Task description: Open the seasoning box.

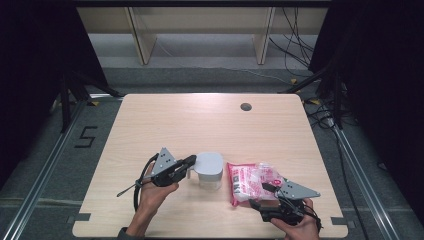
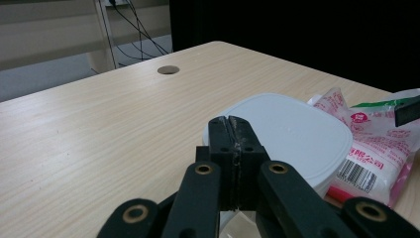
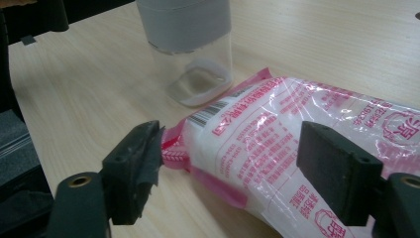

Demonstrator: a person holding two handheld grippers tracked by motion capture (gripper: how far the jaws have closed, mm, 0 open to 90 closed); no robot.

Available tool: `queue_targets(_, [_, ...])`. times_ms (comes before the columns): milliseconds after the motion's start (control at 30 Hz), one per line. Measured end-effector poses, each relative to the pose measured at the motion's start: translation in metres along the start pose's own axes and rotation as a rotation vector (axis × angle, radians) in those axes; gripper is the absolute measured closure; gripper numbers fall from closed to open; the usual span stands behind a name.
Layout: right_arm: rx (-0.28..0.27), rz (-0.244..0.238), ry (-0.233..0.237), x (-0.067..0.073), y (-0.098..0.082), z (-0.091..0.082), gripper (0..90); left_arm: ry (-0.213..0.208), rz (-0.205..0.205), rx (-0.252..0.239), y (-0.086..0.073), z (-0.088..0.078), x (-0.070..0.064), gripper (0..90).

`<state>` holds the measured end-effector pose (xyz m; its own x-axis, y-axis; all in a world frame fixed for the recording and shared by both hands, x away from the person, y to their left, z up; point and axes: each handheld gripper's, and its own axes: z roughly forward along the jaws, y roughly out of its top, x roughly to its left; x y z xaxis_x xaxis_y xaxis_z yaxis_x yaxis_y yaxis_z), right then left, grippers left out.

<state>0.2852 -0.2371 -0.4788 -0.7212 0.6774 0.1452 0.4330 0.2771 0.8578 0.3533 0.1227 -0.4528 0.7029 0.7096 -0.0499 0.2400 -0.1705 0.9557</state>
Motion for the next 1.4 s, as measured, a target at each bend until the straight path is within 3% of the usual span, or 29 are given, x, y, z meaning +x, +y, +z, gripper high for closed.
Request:
queue_targets(33, [0.000, 0.000, 0.000, 0.000, 0.000, 0.000, 28.4, 0.000, 0.000, 0.000, 0.000, 0.000, 0.000, 88.2])
queue_targets(67, [-0.016, -0.030, 0.004, -0.001, 0.001, 0.003, 31.1, -0.001, 0.001, 0.000, 0.000, 0.000, 0.000, 88.1])
queue_targets(100, [-0.013, -0.011, 0.017, 0.001, 0.001, 0.003, 33.5, -0.002, 0.000, 0.000, 0.000, 0.000, 0.000, 88.1])
queue_targets(133, [-0.021, -0.033, 0.025, 0.001, 0.002, 0.004, 35.4, -0.002, -0.001, -0.001, 0.000, 0.000, 0.000, 88.1])
queue_targets(200, [-0.023, -0.020, 0.029, 0.001, 0.003, 0.005, 37.9, 0.000, 0.002, -0.006, -0.001, 0.000, 0.000, 88.0])
queue_targets(233, [-0.027, -0.047, 0.035, 0.000, 0.004, 0.007, 42.7, -0.004, 0.008, -0.006, -0.001, 0.000, 0.001, 87.9])
queue_targets(300, [-0.040, -0.026, 0.050, 0.003, 0.008, 0.009, 53.5, -0.002, 0.002, -0.004, -0.001, 0.000, 0.001, 87.8])
queue_targets(333, [-0.037, -0.060, 0.048, 0.001, 0.010, 0.012, 56.8, -0.002, 0.001, -0.006, -0.001, 0.000, 0.001, 87.5])
queue_targets(433, [-0.046, -0.090, 0.058, 0.003, 0.016, 0.020, 66.8, 0.001, -0.003, -0.005, -0.001, -0.001, 0.002, 87.3])
queue_targets(467, [-0.035, -0.075, 0.051, 0.005, 0.018, 0.021, 69.5, -0.003, -0.005, -0.005, -0.001, -0.001, 0.002, 87.1])
queue_targets(500, [-0.064, -0.129, 0.037, 0.005, 0.025, 0.025, 76.3, -0.003, -0.011, -0.006, -0.001, -0.001, 0.002, 86.9])
queue_targets(567, [-0.069, -0.138, 0.056, 0.007, 0.028, 0.029, 78.8, -0.003, -0.008, -0.007, -0.001, -0.001, 0.002, 86.8])
queue_targets(600, [-0.084, -0.172, 0.035, 0.007, 0.032, 0.032, 80.2, -0.003, 0.002, -0.004, -0.001, -0.001, 0.002, 86.7])
queue_targets(633, [-0.082, -0.163, 0.031, 0.009, 0.036, 0.035, 83.1, -0.004, -0.007, -0.003, -0.001, -0.001, 0.001, 86.7])
queue_targets(667, [-0.069, -0.198, 0.020, 0.008, 0.042, 0.041, 86.8, -0.004, -0.002, -0.001, -0.001, -0.001, 0.002, 86.8])
queue_targets(700, [-0.069, -0.198, 0.020, 0.008, 0.042, 0.041, 86.8, -0.007, 0.008, 0.000, -0.001, -0.001, 0.002, 86.8])
queue_targets(733, [-0.065, -0.174, 0.021, 0.010, 0.044, 0.047, 88.9, -0.004, -0.008, -0.003, -0.001, -0.001, 0.002, 86.7])
queue_targets(900, [-0.070, -0.218, 0.024, 0.010, 0.052, 0.057, 90.0, -0.008, -0.005, -0.008, -0.001, -0.001, 0.003, 86.7])
queue_targets(1033, [-0.074, -0.203, 0.027, 0.015, 0.057, 0.062, 90.0, -0.005, -0.019, -0.008, -0.002, -0.002, 0.003, 86.8])
queue_targets(1100, [-0.064, -0.200, 0.031, 0.015, 0.058, 0.062, 90.0, -0.009, -0.003, -0.006, -0.002, -0.002, 0.005, 86.8])
queue_targets(1200, [-0.074, -0.225, 0.033, 0.012, 0.060, 0.066, 90.0, -0.007, -0.004, -0.003, -0.002, -0.002, 0.004, 87.1])
queue_targets(1267, [-0.071, -0.200, 0.038, 0.014, 0.061, 0.068, 90.0, -0.006, 0.009, 0.002, 0.000, -0.002, 0.003, 87.1])
queue_targets(1300, [-0.056, -0.222, 0.042, 0.014, 0.062, 0.070, 90.0, -0.006, 0.009, 0.001, -0.001, -0.002, 0.003, 87.1])
queue_targets(1400, [-0.066, -0.224, 0.034, 0.015, 0.063, 0.072, 90.0, -0.002, -0.008, 0.002, -0.002, -0.002, 0.004, 87.1])
